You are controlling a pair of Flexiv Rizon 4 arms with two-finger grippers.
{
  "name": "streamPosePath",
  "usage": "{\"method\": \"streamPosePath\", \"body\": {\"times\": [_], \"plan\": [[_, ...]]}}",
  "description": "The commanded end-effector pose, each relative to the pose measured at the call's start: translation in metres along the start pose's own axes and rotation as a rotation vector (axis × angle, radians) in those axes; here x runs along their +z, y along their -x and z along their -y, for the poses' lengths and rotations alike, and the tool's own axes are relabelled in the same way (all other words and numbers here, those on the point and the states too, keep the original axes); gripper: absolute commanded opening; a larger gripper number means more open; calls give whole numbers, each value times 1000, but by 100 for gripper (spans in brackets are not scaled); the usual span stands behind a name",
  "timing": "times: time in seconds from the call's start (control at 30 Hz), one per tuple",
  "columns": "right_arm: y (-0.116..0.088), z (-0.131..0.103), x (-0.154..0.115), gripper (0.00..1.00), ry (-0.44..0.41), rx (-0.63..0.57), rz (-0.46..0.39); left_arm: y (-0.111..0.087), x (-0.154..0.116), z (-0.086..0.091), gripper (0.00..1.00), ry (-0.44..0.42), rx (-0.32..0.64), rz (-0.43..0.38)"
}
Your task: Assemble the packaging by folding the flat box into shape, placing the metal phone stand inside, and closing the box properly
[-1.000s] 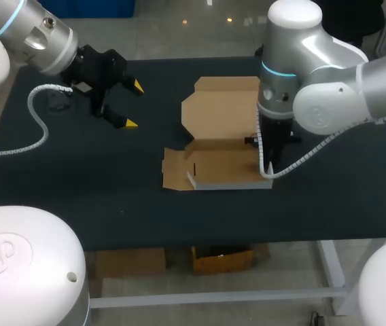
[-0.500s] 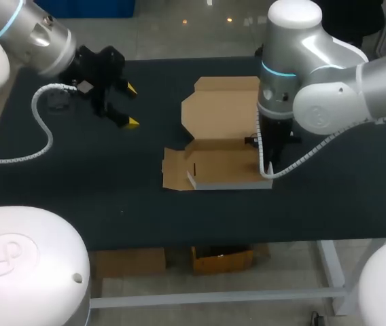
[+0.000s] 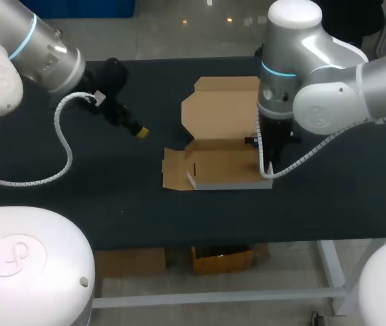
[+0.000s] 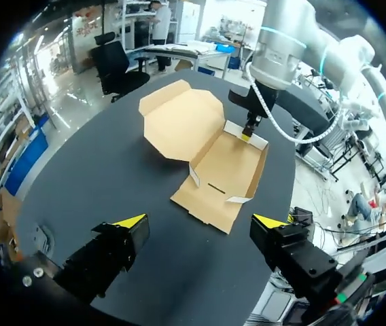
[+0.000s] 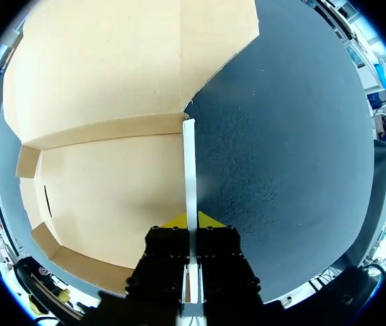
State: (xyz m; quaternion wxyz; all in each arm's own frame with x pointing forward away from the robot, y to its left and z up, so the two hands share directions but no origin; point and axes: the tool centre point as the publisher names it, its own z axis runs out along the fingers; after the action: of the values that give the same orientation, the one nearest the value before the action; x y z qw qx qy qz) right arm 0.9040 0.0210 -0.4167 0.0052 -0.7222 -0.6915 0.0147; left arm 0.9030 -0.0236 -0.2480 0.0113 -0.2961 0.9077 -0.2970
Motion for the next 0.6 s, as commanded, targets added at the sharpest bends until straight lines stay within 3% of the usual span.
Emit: {"method": "streamPosePath", "body": {"times": [0.03, 0.2, 0.33, 0.6], "plan": [[-1, -1, -1, 0, -6, 0, 4, -8, 10, -1, 100, 30, -295, 69], [-1, -1, -1, 0, -6, 0, 4, -14, 20, -9, 100, 63, -476, 83], [-1, -1, -1, 0, -6, 0, 4, -19, 28, -13, 100, 118, -568, 70], [-1, -1, -1, 0, -6, 0, 4, -19, 28, -13, 100, 118, -568, 70]]}}
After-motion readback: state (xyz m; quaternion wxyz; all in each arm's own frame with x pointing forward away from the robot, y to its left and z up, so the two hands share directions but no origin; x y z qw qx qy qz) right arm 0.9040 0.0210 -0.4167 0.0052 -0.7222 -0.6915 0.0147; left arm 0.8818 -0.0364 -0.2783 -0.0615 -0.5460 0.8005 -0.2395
